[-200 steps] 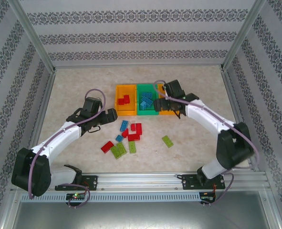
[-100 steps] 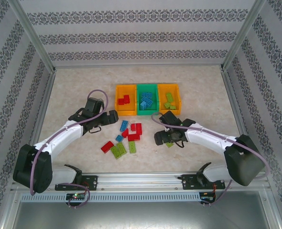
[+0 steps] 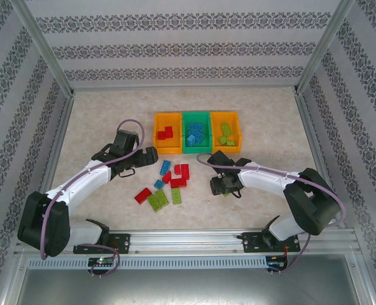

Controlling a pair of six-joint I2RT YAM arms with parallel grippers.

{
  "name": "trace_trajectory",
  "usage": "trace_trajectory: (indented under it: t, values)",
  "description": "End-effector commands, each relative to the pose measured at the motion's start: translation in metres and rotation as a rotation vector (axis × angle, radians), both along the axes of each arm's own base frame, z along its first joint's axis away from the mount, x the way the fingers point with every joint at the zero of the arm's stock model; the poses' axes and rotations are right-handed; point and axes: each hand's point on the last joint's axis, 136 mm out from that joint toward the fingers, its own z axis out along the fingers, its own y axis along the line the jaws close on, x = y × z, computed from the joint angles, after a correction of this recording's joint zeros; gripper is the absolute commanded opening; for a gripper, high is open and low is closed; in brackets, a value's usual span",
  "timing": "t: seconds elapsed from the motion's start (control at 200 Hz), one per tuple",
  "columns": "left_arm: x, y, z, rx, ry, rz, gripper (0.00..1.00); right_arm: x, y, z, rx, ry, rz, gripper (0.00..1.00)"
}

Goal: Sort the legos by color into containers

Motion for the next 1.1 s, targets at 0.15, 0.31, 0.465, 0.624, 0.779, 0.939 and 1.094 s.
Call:
trace_trajectory:
  t: [0.15, 0.31, 0.465, 0.624, 0.779, 0.939, 1.094]
  values:
    - [0.004, -0.005, 0.002, 0.008, -0.023, -0.024, 1.00, -0.004, -0.007, -0.004, -0.041, 0.011, -0.020, 0.33]
    - [0.004, -0.005, 0.002, 0.008, -0.021, -0.024, 1.00, 0.010, -0.003, 0.014, -0.013, -0.048, -0.026, 0.33]
    - [0.004, -0.005, 0.003, 0.001, -0.022, -0.025, 1.00, 0.042, -0.004, 0.049, 0.058, -0.145, -0.061, 0.33]
    - [0.004, -0.007, 0.005, -0.008, -0.030, -0.027, 1.00, 0.097, -0.012, 0.090, 0.166, -0.286, -0.143, 0.34]
    - [0.000, -0.006, 0.003, 0.000, -0.022, -0.033, 1.00, 0.151, -0.021, 0.112, 0.171, -0.365, -0.198, 0.35]
    - [-0.004, -0.004, 0.000, 0.014, -0.016, -0.039, 0.99, 0.198, -0.025, 0.115, 0.148, -0.380, -0.231, 0.35]
    - [-0.007, -0.006, -0.003, 0.025, -0.012, -0.050, 1.00, 0.232, -0.030, 0.105, 0.113, -0.377, -0.265, 0.39]
